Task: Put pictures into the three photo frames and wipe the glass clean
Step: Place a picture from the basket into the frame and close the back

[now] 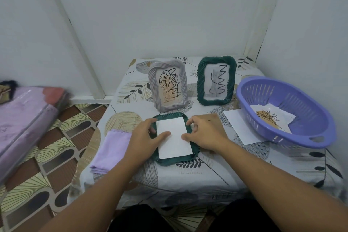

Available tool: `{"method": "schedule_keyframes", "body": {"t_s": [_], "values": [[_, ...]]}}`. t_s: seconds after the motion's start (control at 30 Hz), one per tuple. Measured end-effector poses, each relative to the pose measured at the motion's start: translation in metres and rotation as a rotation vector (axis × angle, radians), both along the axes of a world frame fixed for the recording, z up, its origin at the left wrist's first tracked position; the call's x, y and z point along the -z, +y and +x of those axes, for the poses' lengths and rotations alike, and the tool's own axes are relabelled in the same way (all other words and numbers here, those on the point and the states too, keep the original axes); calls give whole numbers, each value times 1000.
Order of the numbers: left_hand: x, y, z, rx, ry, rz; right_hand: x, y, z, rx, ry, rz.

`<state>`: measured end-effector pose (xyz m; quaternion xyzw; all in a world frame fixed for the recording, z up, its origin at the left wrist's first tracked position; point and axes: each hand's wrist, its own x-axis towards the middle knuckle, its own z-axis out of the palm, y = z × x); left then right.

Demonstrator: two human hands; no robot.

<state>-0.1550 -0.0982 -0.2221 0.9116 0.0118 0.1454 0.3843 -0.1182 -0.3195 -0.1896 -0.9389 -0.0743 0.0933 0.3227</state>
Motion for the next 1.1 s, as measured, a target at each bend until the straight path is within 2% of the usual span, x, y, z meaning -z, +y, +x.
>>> {"method": "schedule_keyframes", "body": {"t_s": [0.13,0.4,0.87,1.1], "values": [[7,3,-1,-37,-43,22,2,0,1,-13,-8,22],[10,1,0,-53,15,57,9,0,4,-24,5,0],[14,3,1,-90,-55,2,12,1,11,-72,5,-19],[16,2,2,-96,-24,13,8,1,12,-86,-22,-64]]}}
